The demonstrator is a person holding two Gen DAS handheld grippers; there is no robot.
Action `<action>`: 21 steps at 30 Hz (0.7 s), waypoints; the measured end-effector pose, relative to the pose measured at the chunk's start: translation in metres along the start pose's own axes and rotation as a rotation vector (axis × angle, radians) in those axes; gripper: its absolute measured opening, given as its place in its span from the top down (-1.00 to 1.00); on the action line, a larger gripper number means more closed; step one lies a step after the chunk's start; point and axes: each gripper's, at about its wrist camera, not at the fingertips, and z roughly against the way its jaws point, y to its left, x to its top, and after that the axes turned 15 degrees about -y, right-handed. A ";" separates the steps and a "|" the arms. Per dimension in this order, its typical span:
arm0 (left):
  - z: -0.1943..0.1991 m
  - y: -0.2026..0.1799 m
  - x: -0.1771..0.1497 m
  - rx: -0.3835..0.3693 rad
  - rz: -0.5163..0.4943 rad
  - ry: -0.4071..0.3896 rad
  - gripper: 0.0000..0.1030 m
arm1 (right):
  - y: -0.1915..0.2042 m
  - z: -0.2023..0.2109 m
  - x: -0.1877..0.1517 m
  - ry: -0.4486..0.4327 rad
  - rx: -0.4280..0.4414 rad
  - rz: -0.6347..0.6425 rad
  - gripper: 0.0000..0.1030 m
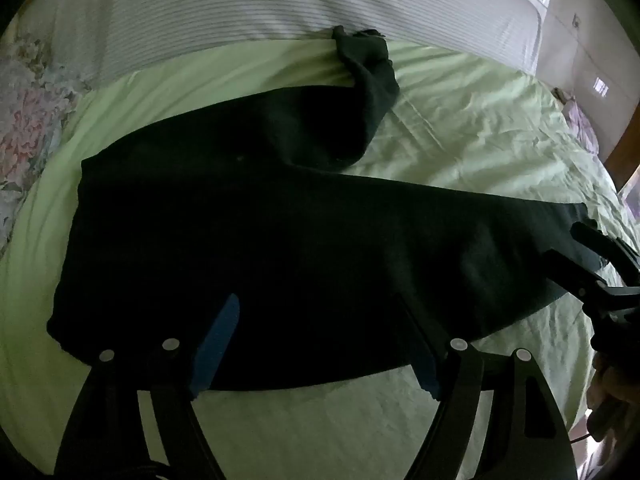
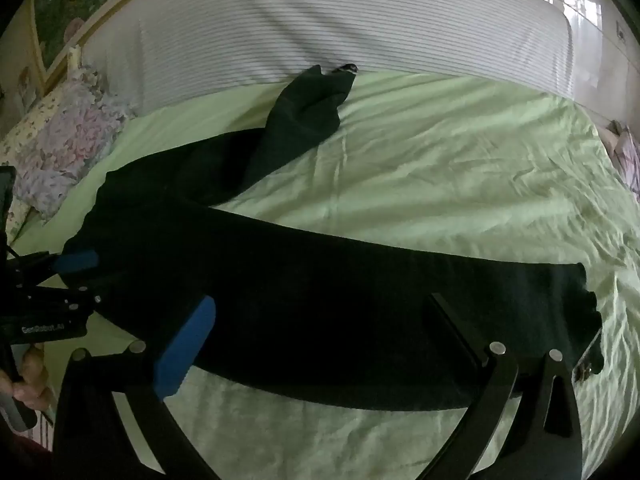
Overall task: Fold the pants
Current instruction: 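Position both grippers over the pants waistband edge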
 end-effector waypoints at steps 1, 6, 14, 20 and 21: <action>0.000 0.000 0.000 0.002 0.000 0.000 -0.53 | 0.000 0.000 0.000 0.000 0.001 -0.001 -0.99; 0.002 -0.001 -0.002 0.003 0.000 -0.001 -0.53 | -0.001 0.001 0.000 0.000 0.001 -0.002 -0.99; 0.002 0.000 -0.002 0.004 0.000 0.000 -0.53 | -0.004 0.001 -0.004 -0.001 -0.001 -0.010 -0.99; 0.002 0.000 -0.002 0.003 -0.003 0.002 -0.53 | -0.005 0.001 -0.002 -0.006 -0.002 -0.013 -0.99; 0.002 0.000 -0.002 0.003 -0.004 0.002 -0.53 | -0.005 0.001 -0.002 -0.005 -0.003 -0.013 -0.99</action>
